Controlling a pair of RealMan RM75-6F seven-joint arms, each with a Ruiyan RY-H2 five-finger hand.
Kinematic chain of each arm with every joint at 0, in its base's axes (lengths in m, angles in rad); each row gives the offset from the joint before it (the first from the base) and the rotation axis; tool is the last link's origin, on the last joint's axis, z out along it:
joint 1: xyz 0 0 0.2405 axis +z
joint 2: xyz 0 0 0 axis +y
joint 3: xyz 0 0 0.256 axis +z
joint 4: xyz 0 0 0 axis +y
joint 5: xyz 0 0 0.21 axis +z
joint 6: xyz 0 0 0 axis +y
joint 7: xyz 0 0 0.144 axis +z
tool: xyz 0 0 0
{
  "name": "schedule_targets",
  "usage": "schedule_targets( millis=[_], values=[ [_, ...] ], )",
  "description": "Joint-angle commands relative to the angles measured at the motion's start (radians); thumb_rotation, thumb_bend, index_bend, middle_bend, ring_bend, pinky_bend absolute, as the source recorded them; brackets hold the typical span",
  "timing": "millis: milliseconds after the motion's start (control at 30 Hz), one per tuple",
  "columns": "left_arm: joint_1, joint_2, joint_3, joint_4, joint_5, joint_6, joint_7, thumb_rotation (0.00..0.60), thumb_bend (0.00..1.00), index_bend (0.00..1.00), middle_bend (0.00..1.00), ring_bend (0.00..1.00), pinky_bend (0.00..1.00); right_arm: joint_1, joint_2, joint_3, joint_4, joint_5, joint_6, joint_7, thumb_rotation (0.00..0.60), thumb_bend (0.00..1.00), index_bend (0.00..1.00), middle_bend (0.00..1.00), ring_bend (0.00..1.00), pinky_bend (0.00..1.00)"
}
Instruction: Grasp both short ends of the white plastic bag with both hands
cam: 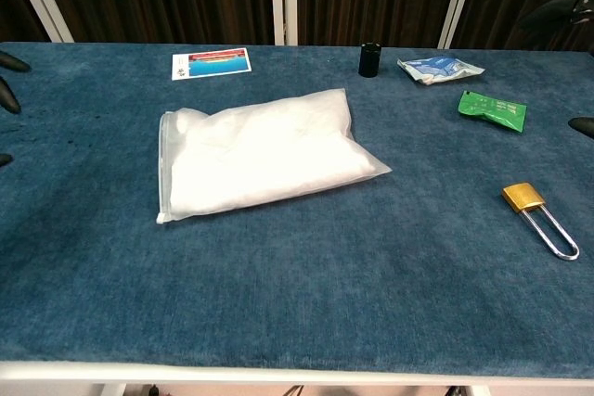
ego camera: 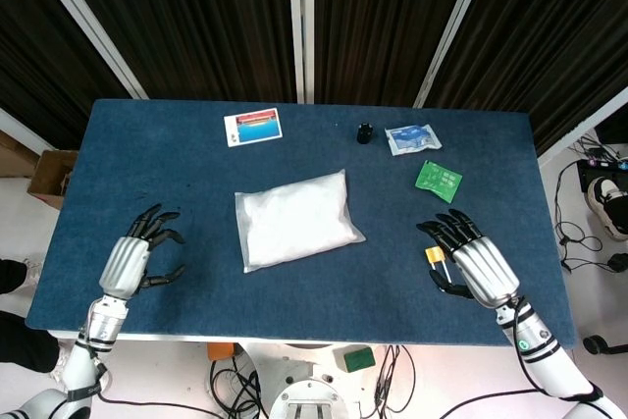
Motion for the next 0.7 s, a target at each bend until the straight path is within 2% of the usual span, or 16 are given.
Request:
schedule_targets(
  millis=[33,200,333,700],
  values=[
    [-0.071,-0.09,-0.024,0.113,-0.113,-0.155,-0.007,0.6,0.21,0.41,0.16,0.03,0.12,-0.002,-0.002,-0.002,-0.001,0.004,-0.002,-0.003,0.6,0.33,0.17,0.22,0.09,0.12],
    [-0.125,-0.171,-0.056,0.219,-0.164,-0.247,-0.009,0.6,0.21,0.39,0.14,0.03,0.12,-0.002,-0.015,-0.001,0.005,0.012,-0.008,0.0,0.6,0.33,0.17,0.22,0.09,0.12],
    [-0.159,-0.213,-0.067,0.263,-0.171,-0.284,-0.025,0.6,0.21,0.38,0.14,0.03,0.12,-0.005,-0.019,0.001,0.008,0.016,-0.004,-0.004,0.6,0.33,0.17,0.22,0.09,0.12],
    [-0.215,-0.263,-0.096,0.267,-0.194,-0.341,-0.109,0.6,0.2,0.41,0.14,0.02,0.11,-0.02,-0.02,0.005,0.027,0.028,0.017,0.017,0.6,0.33,0.17,0.22,0.09,0.12]
  ],
)
